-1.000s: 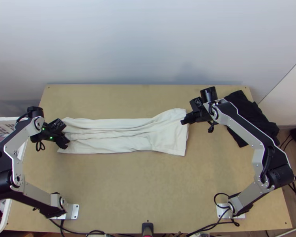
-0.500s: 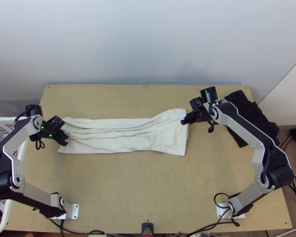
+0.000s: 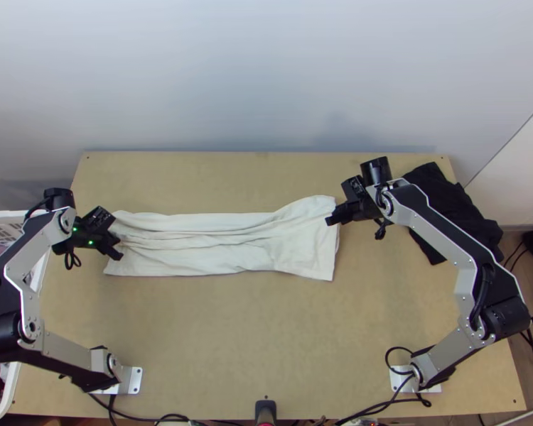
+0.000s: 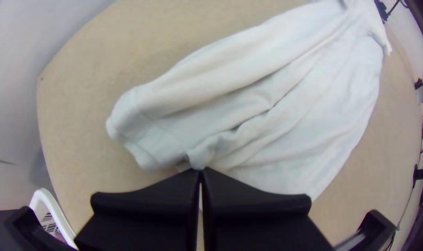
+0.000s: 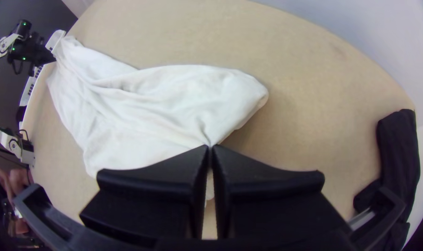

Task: Fold the t-shirt

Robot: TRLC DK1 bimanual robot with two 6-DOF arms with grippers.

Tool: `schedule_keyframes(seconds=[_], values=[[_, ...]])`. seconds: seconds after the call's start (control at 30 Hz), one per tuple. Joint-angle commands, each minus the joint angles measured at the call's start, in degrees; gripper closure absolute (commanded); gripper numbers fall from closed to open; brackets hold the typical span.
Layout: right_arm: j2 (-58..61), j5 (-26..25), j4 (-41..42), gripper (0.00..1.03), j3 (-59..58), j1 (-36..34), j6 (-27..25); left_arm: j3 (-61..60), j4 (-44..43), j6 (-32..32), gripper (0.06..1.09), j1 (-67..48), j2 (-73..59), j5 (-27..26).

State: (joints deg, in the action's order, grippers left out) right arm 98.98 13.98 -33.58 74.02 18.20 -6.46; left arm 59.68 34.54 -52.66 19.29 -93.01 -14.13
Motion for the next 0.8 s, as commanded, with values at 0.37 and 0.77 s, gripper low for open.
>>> schedule_keyframes(seconds=[0.37, 0.77], values=[[-4.67, 0.35, -0.69, 0.99, -1.25, 1.05, 0.22, 3.78, 9.75, 4.32, 1.04, 7.96, 10.31, -8.98], [-14.87, 5.09, -8.34, 1.0, 6.4, -0.97, 2.86, 15.64, 17.66, 15.22, 1.04, 11.3, 19.62, -17.33]])
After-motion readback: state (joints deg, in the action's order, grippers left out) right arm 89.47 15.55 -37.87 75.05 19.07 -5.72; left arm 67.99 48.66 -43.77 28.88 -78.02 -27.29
